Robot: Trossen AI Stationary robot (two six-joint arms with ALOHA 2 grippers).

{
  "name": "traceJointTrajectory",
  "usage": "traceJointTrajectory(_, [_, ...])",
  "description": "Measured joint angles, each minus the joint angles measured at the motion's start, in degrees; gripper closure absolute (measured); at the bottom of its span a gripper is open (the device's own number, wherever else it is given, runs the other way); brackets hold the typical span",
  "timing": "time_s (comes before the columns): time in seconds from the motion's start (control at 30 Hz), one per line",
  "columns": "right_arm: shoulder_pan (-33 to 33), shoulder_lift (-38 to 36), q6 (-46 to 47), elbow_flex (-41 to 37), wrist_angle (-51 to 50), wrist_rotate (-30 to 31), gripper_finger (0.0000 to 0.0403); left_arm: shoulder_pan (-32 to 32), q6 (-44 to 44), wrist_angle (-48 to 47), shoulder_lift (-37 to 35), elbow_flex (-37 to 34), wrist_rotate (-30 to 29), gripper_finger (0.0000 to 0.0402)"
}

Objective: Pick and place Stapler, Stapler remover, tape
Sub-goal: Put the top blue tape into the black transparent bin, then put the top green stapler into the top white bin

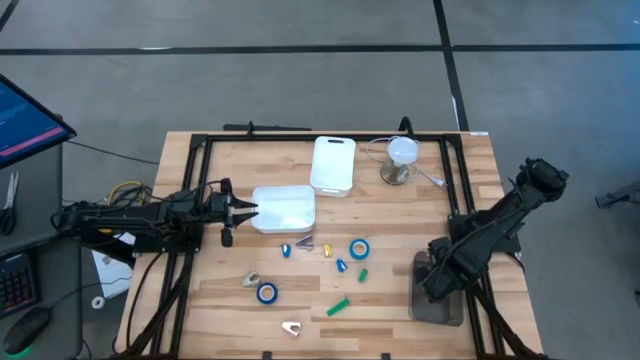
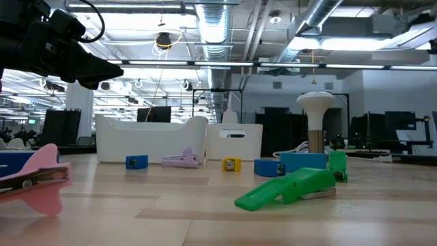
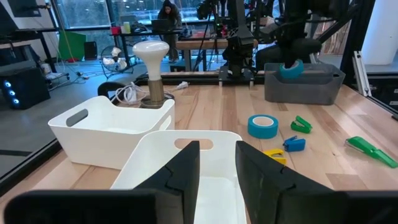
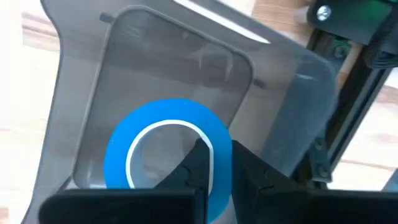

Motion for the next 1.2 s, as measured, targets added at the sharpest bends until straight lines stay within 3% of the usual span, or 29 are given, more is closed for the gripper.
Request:
traceJointTrajectory(0.5, [0.0,12.0,-1.5,0.0,3.4,0.1,0.0369,0.0,0.0,0.2,0.0,0.0,0.0,0.0307])
traceJointTrajectory(0.9, [-1.8,9.1,-11.0,0.0,2.6,0.5,0.0289,0.0,0.0,0.3,0.0,0.0,0.0,0.0307])
traceJointTrajectory(1.2, [-7.7,1.6,-21.8,0.0,3.2,0.5,0.0289,0.0,0.0,0.3,0.0,0.0,0.0,0.0307])
